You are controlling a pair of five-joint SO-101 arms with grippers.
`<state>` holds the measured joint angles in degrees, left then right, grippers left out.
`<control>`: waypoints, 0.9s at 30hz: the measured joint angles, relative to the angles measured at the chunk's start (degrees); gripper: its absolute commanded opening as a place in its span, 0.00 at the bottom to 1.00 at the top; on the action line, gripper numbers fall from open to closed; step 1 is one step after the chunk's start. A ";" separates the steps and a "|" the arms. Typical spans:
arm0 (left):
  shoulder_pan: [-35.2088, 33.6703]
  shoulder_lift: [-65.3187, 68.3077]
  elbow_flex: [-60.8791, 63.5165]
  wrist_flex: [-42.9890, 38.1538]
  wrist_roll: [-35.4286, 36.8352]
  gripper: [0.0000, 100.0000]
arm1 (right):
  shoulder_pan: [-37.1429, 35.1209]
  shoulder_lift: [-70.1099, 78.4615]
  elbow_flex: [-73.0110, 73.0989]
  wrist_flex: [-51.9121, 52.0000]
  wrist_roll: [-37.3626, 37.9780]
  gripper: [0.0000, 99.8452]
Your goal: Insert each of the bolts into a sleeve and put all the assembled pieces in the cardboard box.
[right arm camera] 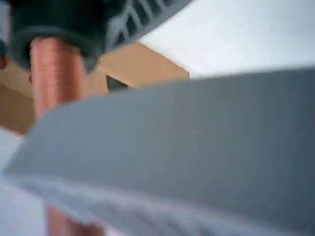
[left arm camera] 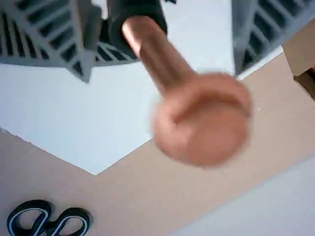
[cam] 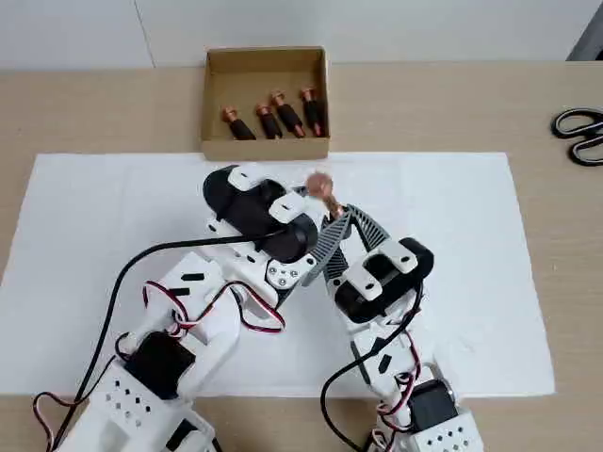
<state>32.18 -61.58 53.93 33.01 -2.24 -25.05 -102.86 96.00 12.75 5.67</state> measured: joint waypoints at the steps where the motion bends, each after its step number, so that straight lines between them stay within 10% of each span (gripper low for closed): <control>1: 0.00 0.00 0.00 0.00 0.00 0.18 | 0.00 0.00 0.00 0.00 0.00 0.00; 27: -0.18 0.00 -2.20 0.00 0.09 0.01 | 0.18 0.00 0.00 0.00 0.00 0.00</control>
<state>32.00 -61.58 51.74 33.01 -2.15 -24.88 -102.86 96.00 12.75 5.67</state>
